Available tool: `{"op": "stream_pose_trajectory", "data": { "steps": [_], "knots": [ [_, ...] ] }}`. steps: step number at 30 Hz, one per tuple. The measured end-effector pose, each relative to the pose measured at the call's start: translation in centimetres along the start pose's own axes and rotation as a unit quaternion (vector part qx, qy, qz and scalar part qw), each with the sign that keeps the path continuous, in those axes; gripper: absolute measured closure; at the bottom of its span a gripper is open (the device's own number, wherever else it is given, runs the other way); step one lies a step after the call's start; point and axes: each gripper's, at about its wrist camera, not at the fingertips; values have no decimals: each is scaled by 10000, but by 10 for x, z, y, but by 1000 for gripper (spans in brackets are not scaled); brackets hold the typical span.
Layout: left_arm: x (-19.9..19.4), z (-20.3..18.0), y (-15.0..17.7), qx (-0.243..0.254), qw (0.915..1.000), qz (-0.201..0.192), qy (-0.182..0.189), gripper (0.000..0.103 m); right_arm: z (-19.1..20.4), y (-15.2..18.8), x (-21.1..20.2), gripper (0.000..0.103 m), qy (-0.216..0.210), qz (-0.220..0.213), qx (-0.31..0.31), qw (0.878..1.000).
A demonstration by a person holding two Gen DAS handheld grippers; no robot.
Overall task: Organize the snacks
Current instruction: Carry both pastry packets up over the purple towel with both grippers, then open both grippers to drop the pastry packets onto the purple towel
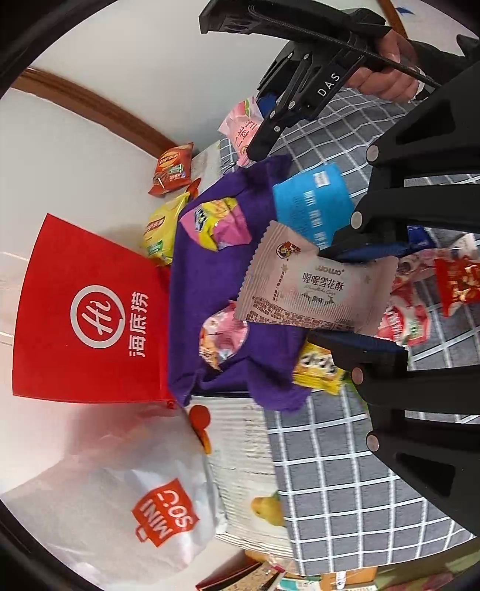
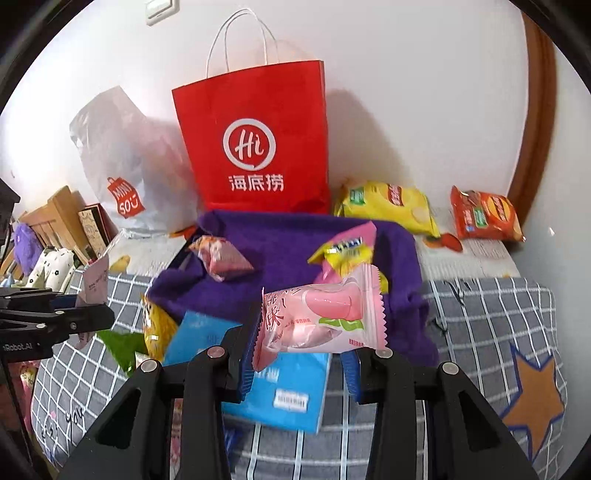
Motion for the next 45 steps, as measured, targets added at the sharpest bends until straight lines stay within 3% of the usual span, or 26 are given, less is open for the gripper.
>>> {"op": "stream_pose_trajectory", "data": {
  "steps": [13,22,29,36,45],
  "knots": [
    [37,9,-52,-103,9999,5,-3,71,-12,-39,43,64,-98,10,-94,9999],
    [77,23,-71,-318,9991,285,-24,71,-23,-69,69,64,-63,-19,-273,9996],
    [110,34,-65,-414,9972,630,23,71,-33,-61,98,64,-300,249,-186,9991],
    [128,43,-60,-629,9955,693,153,71,-38,-54,125,64,-348,741,-249,9963],
    [135,43,-59,-585,9954,735,205,71,-29,-47,128,64,-572,993,-607,9916]
  ]
}}
Point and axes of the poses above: each gripper's, at about its wrist camera, not at the fingertips, and x roughly the way its jaws point, z to its left, y to its underside, and after that the axes turned 1 degree about -z, right-handed
